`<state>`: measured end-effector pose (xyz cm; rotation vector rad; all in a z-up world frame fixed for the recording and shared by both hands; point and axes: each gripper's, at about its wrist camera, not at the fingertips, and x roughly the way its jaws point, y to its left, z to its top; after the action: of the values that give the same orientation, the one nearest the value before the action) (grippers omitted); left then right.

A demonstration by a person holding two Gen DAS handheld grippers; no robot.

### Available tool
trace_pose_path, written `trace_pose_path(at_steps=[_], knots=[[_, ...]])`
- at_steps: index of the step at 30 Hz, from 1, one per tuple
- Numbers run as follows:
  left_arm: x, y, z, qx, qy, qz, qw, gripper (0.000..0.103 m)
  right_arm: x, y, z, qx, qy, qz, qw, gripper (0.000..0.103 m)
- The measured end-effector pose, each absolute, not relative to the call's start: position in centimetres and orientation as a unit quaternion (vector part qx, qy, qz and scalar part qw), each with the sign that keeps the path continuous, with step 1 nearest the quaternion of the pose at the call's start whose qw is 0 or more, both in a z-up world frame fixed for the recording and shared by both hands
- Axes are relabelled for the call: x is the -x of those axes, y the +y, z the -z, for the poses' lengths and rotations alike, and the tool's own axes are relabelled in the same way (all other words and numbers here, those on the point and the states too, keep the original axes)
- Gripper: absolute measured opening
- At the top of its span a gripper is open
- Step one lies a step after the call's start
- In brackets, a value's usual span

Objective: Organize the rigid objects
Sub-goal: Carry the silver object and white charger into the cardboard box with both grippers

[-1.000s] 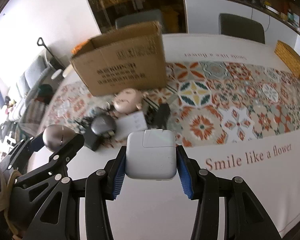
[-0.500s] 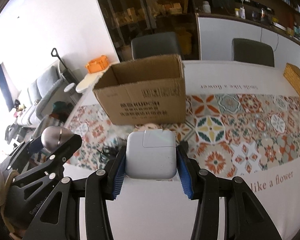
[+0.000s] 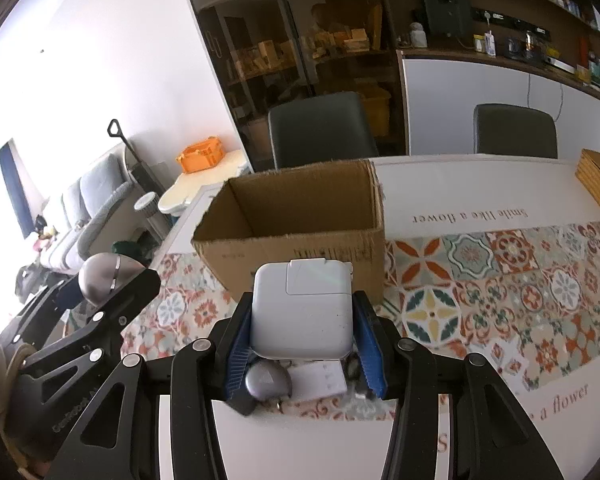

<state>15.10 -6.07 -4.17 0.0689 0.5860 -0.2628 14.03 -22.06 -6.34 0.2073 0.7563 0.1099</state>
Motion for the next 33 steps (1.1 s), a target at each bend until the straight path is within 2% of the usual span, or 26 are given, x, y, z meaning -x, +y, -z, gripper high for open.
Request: trace_pose_path(at_steps=[20,33], knots=[[-22.9,-6.8,1.4,-0.049,0.291,0.13,0.947,0.063,-22.7,-22.6,3.6,-0.109,0.369,-0.059,0.921,0.047],[-29.5,-7.9,3.6,-0.044,0.385,0.126,0.913,0.063,-28.9,-23.4,4.7,-0.103,0.423,-0.049,0.899,0.047]])
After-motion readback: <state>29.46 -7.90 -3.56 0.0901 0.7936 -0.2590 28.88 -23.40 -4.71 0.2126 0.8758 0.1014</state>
